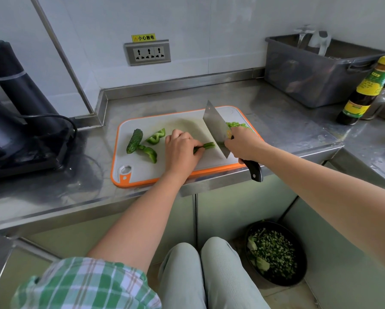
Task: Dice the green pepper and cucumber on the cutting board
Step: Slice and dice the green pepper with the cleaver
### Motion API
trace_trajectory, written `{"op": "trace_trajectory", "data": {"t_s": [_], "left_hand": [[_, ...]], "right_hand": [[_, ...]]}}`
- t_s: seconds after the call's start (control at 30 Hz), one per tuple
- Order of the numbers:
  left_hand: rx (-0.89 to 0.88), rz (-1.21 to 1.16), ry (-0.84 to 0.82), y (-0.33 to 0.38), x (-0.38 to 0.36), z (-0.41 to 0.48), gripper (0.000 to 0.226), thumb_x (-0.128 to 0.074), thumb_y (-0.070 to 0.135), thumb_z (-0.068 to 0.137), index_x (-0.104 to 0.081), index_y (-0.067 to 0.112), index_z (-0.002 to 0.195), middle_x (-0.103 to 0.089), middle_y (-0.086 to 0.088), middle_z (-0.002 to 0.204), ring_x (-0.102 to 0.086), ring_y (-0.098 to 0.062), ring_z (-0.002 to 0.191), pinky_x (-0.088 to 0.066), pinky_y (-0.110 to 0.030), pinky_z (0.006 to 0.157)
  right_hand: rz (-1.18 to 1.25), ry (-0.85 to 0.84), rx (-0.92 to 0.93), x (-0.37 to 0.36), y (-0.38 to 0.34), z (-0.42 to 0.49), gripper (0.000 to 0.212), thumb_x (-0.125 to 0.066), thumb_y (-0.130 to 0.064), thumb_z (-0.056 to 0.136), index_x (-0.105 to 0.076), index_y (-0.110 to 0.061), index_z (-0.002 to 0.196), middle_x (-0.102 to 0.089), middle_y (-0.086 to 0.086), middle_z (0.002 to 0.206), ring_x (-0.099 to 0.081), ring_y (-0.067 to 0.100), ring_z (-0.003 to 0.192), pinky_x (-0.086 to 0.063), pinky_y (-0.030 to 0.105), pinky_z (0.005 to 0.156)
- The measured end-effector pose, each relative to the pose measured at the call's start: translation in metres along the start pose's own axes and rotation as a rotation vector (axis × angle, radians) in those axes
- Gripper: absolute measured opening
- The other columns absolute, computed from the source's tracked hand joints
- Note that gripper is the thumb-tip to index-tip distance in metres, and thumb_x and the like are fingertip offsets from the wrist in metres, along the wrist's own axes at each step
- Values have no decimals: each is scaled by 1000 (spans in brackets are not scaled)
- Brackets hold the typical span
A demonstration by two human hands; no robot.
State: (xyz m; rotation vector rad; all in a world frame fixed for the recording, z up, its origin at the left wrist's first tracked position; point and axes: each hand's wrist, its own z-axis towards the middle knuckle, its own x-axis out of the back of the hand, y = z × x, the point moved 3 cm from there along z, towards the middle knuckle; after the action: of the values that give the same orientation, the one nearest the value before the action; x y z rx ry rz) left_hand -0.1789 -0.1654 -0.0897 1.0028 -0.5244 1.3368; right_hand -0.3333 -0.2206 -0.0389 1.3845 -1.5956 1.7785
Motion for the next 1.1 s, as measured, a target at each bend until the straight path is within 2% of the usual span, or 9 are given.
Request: {"op": "trace_trajectory", "data": {"t_s": [0.13,0.37,0.47,0.53,0.7,0.9,1.03,1.1], "left_hand": [[5,14,6,-1,-1,1,10,-76,28,76,-79,25,84,-61,1,72,-49,-30,87,-23,-31,72],[14,-30,19,-1,0,1,11,-77,27,75,-79,26,86,-61,0,72,-49,-30,87,-25,-32,72],[20,-26,15,-1,0,0,12,-76,29,76,-79,27,88,-62,0,74,-49,-30,89,-26,-32,72],[20,-12,6,-1,0,0,13,-74,31,78,-78,27,89,-64,0,76,-49,-29,91,-27,-32,73],[24,-4,-1,0,0,0,12,-74,31,78,-78,26,88,-63,-1,76,-49,-30,91,-26,-33,72],[31,-33,6,-1,0,0,12,-75,30,77,-78,26,88,-64,0,76,-49,-30,90,-25,-31,72],[37,-32,-3,-1,0,0,12,-74,31,77,-78,25,87,-65,0,77,-49,-30,92,-27,-33,73],[41,-12,-11,-1,1,1,12,-74,32,78,-78,25,86,-65,-1,78,-48,-30,93,-24,-31,72]], "right_hand": [[-8,-36,-2,3,-2,-1,12,-39,-5,87,-40,-9,76,-52,12,64,-52,26,41,-40,22,40],[-29,-43,1,-4,-6,-1,15,-39,-4,89,-37,-10,75,-53,13,70,-52,26,45,-41,23,42],[11,-9,-9,-6,-8,1,5,-37,-5,89,-41,-6,86,-55,15,78,-53,27,49,-44,25,43],[30,0,-14,-4,-8,1,7,-37,-4,88,-42,-5,92,-55,15,76,-53,26,46,-42,23,42],[-10,-59,-20,1,-10,-1,10,-39,-2,86,-39,-7,77,-54,14,68,-51,25,42,-41,22,40],[-50,-52,-3,-6,-11,0,16,-39,-3,88,-36,-9,73,-53,12,65,-53,26,44,-40,23,41],[24,26,-4,-9,-8,2,10,-38,-3,86,-39,-9,77,-54,14,72,-57,31,51,-43,26,44],[58,29,-16,-6,-6,1,5,-38,-3,85,-42,-6,84,-53,13,69,-54,27,45,-41,23,41]]}}
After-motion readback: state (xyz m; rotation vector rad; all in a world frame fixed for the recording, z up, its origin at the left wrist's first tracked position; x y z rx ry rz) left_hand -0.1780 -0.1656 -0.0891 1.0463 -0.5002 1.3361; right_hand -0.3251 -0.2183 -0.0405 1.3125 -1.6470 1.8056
